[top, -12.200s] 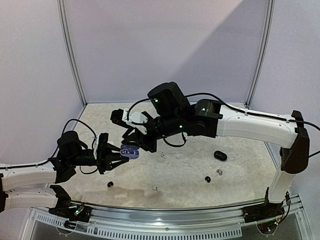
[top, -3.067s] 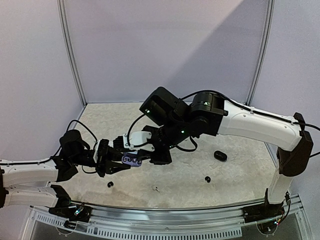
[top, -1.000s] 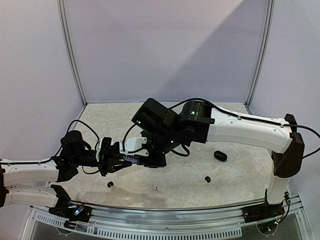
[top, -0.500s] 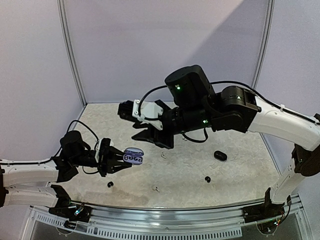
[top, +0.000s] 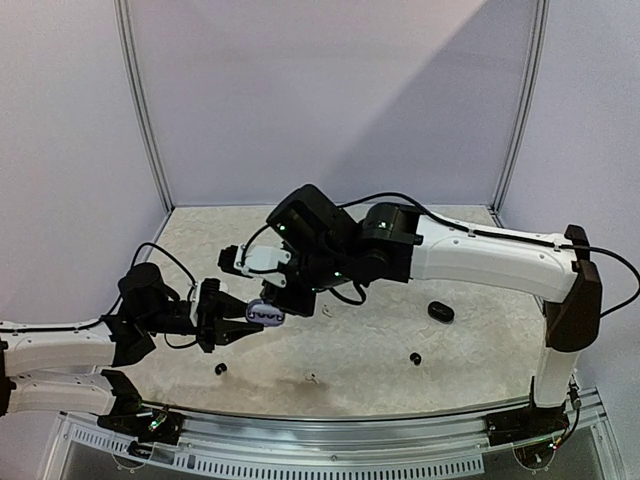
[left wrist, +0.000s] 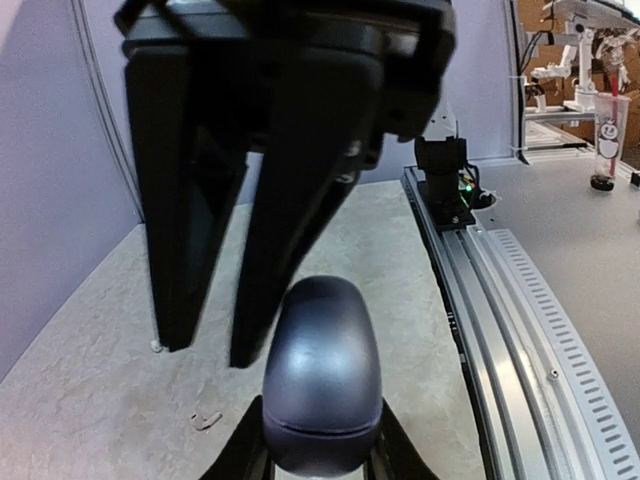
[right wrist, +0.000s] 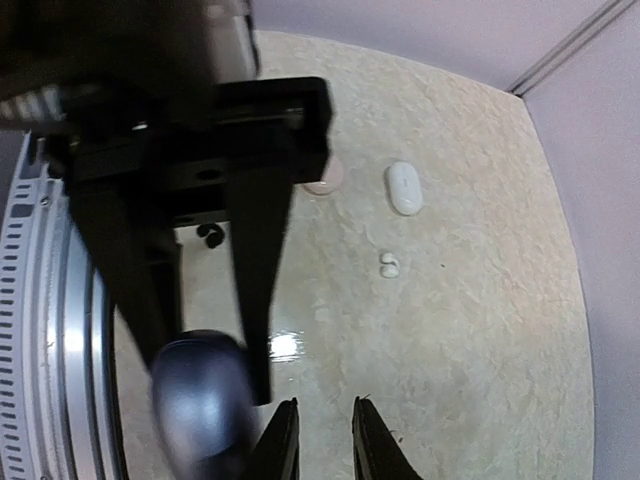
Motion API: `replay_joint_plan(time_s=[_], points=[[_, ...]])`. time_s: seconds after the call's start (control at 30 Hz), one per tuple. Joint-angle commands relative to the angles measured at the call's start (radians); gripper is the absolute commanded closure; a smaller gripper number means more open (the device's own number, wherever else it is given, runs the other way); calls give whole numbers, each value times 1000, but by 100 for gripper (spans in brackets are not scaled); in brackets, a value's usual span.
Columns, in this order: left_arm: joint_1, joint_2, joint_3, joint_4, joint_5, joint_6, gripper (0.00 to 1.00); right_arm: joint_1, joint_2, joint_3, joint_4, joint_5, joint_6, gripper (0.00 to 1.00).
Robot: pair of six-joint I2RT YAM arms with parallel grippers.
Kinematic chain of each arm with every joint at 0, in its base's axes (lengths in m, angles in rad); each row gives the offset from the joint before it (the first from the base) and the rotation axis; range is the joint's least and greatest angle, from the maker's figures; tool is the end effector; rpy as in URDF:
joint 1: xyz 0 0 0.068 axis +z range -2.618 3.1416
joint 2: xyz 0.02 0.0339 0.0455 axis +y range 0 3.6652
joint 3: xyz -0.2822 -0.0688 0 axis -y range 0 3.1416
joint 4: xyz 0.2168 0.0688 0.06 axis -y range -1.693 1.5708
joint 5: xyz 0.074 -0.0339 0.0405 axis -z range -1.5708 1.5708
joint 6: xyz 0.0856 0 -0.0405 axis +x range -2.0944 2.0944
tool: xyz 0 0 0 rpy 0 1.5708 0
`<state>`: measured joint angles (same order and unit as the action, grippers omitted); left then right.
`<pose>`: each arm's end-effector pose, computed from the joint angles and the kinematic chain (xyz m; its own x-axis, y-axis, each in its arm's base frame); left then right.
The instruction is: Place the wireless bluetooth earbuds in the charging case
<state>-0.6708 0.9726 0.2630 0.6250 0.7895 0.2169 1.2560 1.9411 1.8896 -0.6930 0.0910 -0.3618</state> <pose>0.1177 -0.1710 0.2396 0.1488 0.0754 -0.9860 0.9829 0.0979 0.1558 0.1495 0.4339 0.3174 0.1316 -0.7342 -0.6660 -0.9405 0.1198 -0.3179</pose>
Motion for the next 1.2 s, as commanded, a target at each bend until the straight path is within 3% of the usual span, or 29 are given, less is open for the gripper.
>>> replay_joint_plan(time_s=[0.0, 0.13, 0.2, 0.27, 0.33, 0.43, 0.77, 1.0, 1.17], points=[[-15, -13, -18, 12, -45, -13, 100, 22, -116, -93, 40, -144, -19, 79], [-15, -14, -19, 15, -47, -14, 100, 22, -192, -157, 73, -136, -13, 78], [-15, -16, -19, 12, -44, -13, 100, 21, -210, -164, 68, -98, 2, 73], [-14, -17, -20, 12, -42, -13, 100, 20, -224, -185, 72, -63, 8, 59], [-16, -17, -21, 14, -39, -16, 100, 10, -233, -216, 94, -145, 3, 38], [-16, -20, -21, 13, -35, -19, 100, 4, -197, -205, 73, -159, 6, 33], [-16, -32, -25, 13, -29, -36, 100, -9, -102, -187, 78, -179, -6, 45], [-17, -34, -28, 13, -32, -39, 100, -15, -85, -192, 100, -186, -12, 80], [-16, -30, -26, 27, -33, -45, 100, -19, -72, -186, 81, -177, -20, 71]])
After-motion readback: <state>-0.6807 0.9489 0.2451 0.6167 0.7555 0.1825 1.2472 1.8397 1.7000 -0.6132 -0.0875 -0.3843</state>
